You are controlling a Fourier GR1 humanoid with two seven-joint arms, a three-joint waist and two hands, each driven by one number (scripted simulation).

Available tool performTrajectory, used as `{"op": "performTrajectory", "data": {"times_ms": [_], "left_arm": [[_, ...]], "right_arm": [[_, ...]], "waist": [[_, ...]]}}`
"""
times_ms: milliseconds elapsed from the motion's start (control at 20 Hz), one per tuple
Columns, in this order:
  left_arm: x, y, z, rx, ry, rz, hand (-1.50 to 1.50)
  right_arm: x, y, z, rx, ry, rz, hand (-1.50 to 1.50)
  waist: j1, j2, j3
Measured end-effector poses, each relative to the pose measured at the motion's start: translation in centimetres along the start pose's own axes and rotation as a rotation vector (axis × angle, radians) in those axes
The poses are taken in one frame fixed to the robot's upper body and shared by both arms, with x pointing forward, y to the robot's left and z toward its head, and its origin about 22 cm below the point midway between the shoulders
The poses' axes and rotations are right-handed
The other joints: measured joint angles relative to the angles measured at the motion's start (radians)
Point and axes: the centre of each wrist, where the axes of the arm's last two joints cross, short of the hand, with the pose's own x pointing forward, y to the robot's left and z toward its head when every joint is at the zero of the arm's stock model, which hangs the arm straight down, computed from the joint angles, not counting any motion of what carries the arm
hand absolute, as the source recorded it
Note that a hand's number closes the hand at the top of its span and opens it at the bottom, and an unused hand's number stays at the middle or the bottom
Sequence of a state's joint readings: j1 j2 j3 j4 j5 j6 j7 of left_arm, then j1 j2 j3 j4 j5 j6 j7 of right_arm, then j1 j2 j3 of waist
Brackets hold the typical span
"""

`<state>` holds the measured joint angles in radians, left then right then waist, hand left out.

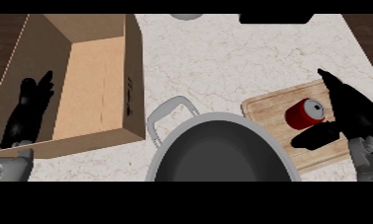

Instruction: Pick the can from the cutting board and place it in the pot

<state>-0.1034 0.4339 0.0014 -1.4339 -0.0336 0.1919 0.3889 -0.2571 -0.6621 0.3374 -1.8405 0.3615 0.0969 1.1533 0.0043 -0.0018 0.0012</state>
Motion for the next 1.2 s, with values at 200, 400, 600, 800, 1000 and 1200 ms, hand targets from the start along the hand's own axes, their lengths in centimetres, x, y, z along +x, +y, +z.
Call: {"op": "performTrajectory", "data": {"times_ms": [200,400,600,800,1000,1200], "left_arm": [[-0.1,-0.4,0.2,-0.003,-0.008,-0.008,0.00],[-0.1,-0.3,0.3,0.000,-0.006,-0.002,0.00],[-0.4,0.0,0.0,-0.007,-0.002,0.000,0.00],[-0.9,-0.6,0.0,-0.009,0.003,0.002,0.00],[-0.7,-0.1,0.4,-0.010,0.003,0.002,0.00],[-0.8,0.4,0.4,-0.004,0.005,-0.002,0.00]], "right_arm": [[-0.1,1.0,-1.2,0.008,0.030,0.010,-1.50],[-0.8,2.1,-2.2,0.009,0.054,0.015,-1.50],[-0.4,3.1,-3.5,-0.006,0.075,0.027,-1.50],[-0.5,3.5,-3.7,-0.006,0.095,0.033,-1.50],[-0.2,3.8,-4.5,0.018,0.122,0.031,-1.50],[-0.8,3.9,-5.1,0.036,0.141,0.027,-1.50]], "waist": [[0.001,0.000,0.002],[0.000,0.000,0.001],[0.000,0.000,0.002],[-0.003,0.001,0.000],[0.000,0.001,-0.001],[-0.002,0.001,-0.001]]}}
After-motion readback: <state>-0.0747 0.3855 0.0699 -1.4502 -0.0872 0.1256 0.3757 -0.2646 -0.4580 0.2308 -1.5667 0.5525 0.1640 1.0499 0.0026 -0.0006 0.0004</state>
